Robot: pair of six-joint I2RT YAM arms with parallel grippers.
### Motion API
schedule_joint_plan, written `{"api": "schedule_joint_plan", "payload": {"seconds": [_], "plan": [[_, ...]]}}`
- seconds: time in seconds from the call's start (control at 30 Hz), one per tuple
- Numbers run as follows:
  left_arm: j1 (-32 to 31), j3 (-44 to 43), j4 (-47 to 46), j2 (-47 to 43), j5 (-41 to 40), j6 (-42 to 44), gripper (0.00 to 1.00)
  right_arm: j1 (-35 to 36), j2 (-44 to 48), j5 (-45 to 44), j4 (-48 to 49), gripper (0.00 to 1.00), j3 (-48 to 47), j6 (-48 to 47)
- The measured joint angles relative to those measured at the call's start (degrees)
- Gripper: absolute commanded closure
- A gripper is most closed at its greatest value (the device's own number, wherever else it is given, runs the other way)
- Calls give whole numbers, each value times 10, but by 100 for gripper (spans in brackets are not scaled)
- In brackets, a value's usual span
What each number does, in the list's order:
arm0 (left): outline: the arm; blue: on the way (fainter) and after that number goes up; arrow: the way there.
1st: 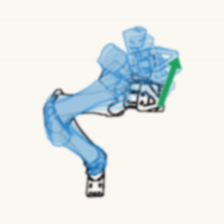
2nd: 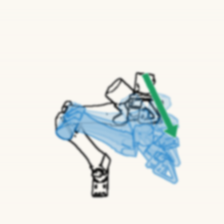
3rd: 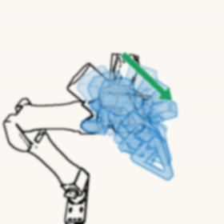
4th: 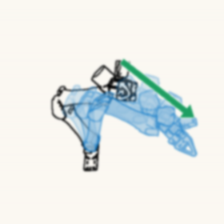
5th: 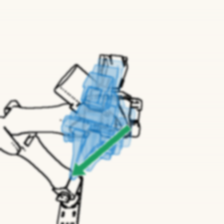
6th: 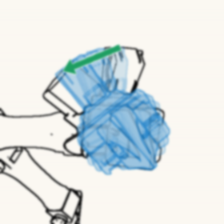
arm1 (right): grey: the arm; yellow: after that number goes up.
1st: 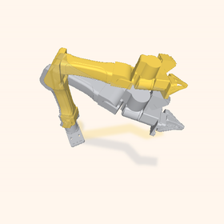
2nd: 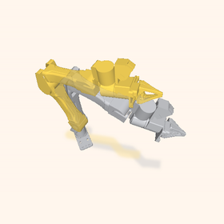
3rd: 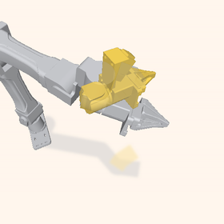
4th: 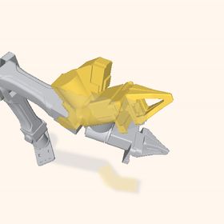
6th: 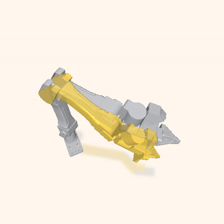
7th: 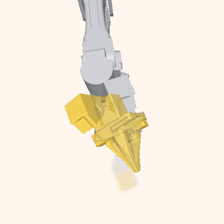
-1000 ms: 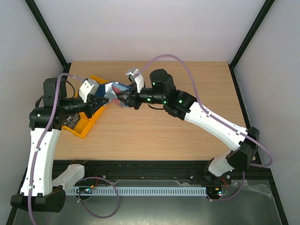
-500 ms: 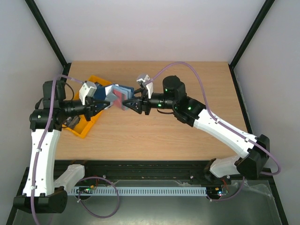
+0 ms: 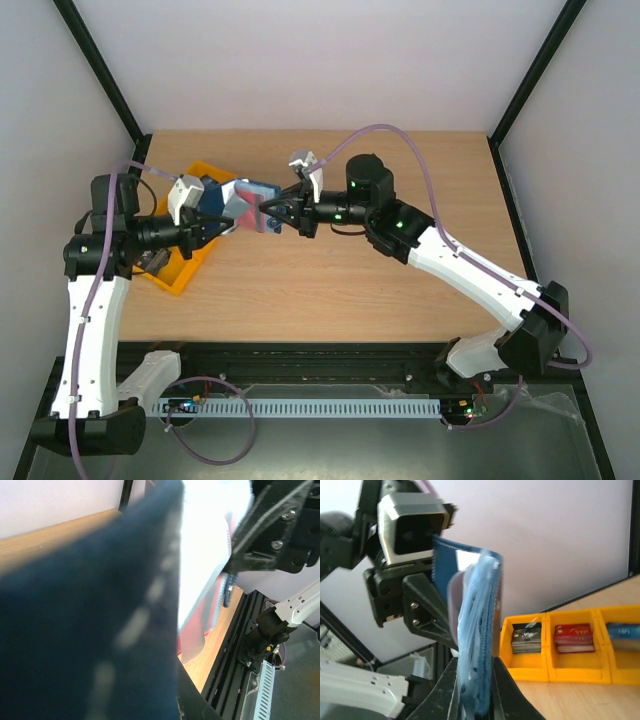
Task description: Take the credit cards out of the card holder
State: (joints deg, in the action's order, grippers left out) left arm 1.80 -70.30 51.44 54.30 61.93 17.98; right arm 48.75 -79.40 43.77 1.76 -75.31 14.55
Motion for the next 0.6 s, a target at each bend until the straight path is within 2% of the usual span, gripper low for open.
{"api": "schedule_joint_plan", "payload": {"seconds": [0.07,0.13,0.17,0.23,0.3,0.43,0.6], "plan": [[4,0,1,0,-3,0,96,-5,-9,1,3,98,-3,3],[4,3,0,-1,-5,-2,43,-7,-11,1,3,98,-3,8],[4,5,-4,-1,-9,-6,24,-6,-10,-3,2,98,-3,10],[4,15,-31,-7,-34,-24,9,-6,-11,-20,-2,98,-3,15],[3,32,-62,-16,-99,-47,2,-4,-12,-56,-23,98,-7,26],[4,67,-105,-16,-253,-71,1,2,-54,-204,-118,98,-77,68],[3,88,-126,-15,-321,-79,1,26,-142,-429,-244,98,-195,85]]}}
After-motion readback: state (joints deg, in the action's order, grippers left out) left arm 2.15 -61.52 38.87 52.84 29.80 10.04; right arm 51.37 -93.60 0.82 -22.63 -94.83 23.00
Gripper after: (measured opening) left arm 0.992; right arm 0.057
